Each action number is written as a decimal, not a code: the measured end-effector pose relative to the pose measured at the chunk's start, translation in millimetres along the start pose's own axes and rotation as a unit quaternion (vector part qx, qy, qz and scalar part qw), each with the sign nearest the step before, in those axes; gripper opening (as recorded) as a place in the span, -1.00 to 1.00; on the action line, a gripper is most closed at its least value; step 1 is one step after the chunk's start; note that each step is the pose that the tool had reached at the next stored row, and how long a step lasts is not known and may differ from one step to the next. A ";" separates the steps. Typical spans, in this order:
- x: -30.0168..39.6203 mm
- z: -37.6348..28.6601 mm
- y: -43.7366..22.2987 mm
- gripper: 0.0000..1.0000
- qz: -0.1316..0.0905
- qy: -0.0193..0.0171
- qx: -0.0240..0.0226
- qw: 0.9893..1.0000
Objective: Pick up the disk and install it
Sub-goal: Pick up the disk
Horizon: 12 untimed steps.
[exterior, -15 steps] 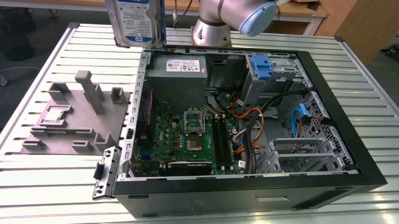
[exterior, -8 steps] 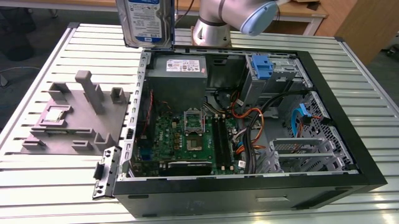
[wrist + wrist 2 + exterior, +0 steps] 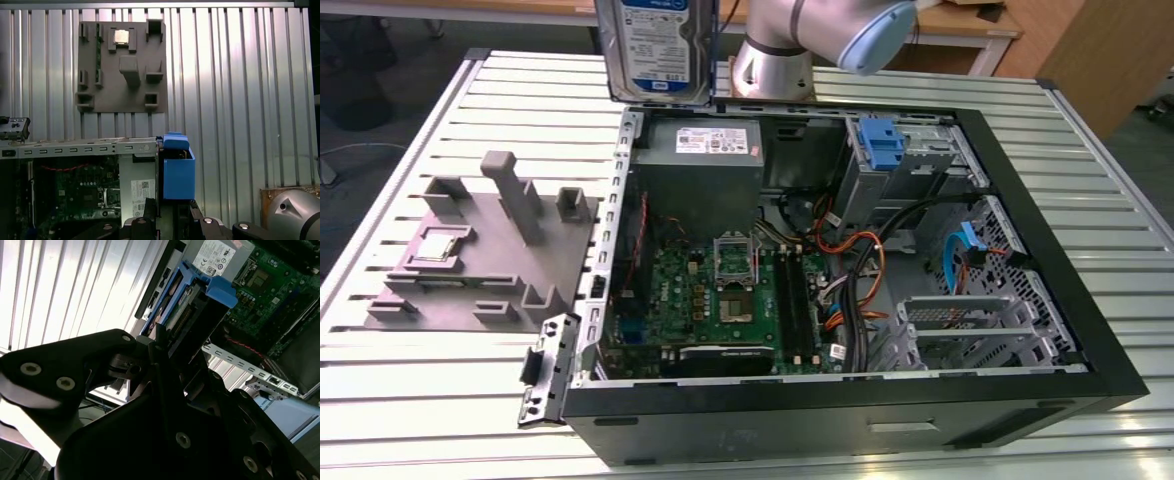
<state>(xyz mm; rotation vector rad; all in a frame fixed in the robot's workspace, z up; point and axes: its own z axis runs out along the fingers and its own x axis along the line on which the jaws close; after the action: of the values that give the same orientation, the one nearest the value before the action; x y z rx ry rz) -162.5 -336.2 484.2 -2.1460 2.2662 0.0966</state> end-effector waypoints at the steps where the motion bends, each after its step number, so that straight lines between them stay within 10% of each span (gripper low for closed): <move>1: -0.2 -0.1 -2.9 -0.30 0.000 0.000 0.000 1.000; 12: -2.0 -1.0 -35.1 -0.30 0.000 0.000 -0.001 1.000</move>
<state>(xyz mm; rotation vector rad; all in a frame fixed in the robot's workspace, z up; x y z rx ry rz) -127.3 -336.2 484.2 -2.1470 2.2674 0.0990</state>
